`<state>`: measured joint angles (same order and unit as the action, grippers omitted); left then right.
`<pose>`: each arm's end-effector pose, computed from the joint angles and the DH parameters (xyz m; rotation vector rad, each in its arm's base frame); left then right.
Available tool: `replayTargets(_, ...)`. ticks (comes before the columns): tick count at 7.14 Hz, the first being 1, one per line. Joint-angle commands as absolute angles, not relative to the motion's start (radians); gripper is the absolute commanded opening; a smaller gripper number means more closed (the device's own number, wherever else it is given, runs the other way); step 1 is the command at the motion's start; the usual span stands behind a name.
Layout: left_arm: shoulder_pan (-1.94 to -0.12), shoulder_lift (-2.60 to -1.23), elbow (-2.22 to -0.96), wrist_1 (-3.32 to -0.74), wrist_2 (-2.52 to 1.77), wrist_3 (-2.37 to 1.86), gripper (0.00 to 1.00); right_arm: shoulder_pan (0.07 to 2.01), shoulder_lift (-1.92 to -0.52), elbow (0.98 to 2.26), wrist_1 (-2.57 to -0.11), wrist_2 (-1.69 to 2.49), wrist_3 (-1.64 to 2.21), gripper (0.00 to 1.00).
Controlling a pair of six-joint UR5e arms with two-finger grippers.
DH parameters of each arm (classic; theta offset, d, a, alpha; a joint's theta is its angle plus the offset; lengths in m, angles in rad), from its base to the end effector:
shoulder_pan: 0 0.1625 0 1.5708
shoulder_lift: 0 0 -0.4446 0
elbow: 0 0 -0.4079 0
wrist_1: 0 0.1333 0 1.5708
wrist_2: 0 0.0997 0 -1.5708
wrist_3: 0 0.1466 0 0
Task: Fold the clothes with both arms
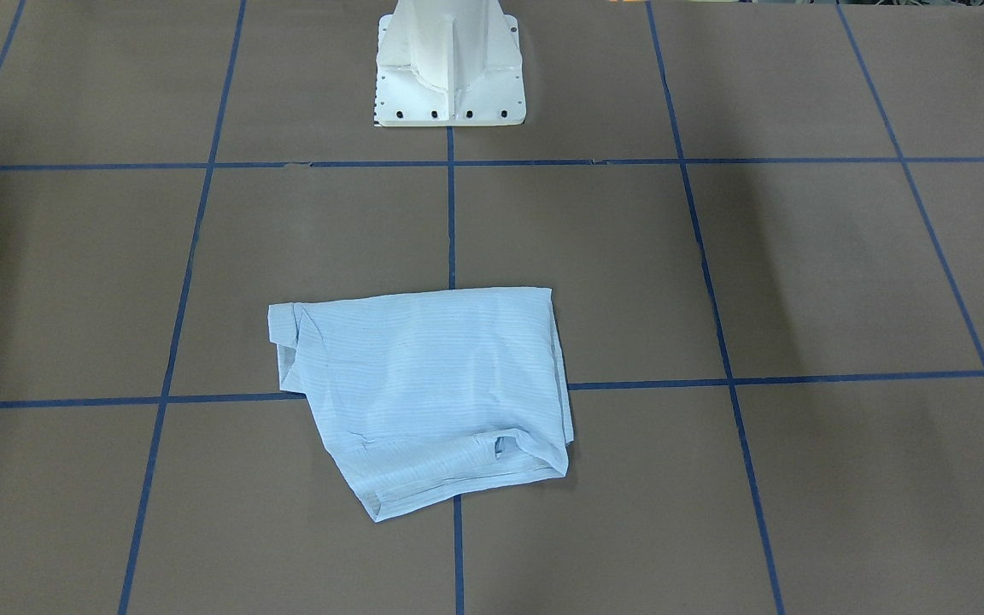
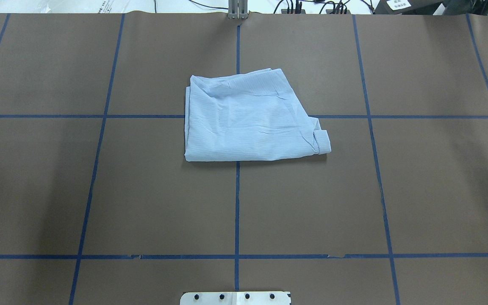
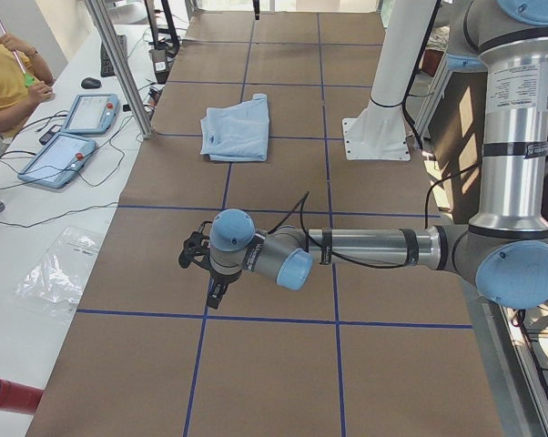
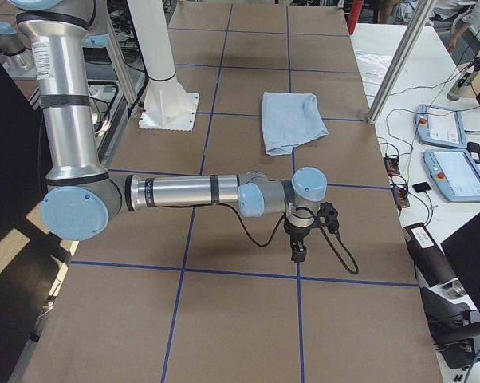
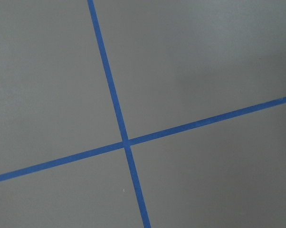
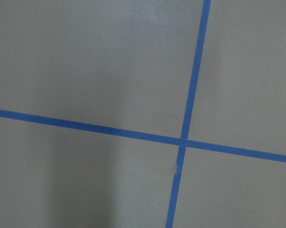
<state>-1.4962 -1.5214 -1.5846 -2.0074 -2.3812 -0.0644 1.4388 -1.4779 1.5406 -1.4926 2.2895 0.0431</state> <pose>0.0115 -0.5175 0.6752 0.3223 0.8238 0.1720 -0.0376 -0.5625 0.6749 0.0716 -0.7270 -0.1355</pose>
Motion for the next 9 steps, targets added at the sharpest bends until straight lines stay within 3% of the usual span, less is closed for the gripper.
replayTargets(1,-1.497,-1.514,-1.576,-2.008,-2.381,-0.064,1.00,1.439,-1.489,1.542,-1.489,2.302,0.057,1.00)
replayTargets(9,-1.497,-1.526,-1.635,-2.006,-2.388,-0.064,1.00,1.448,-1.488,1.560,-1.485,2.338,0.048,1.00)
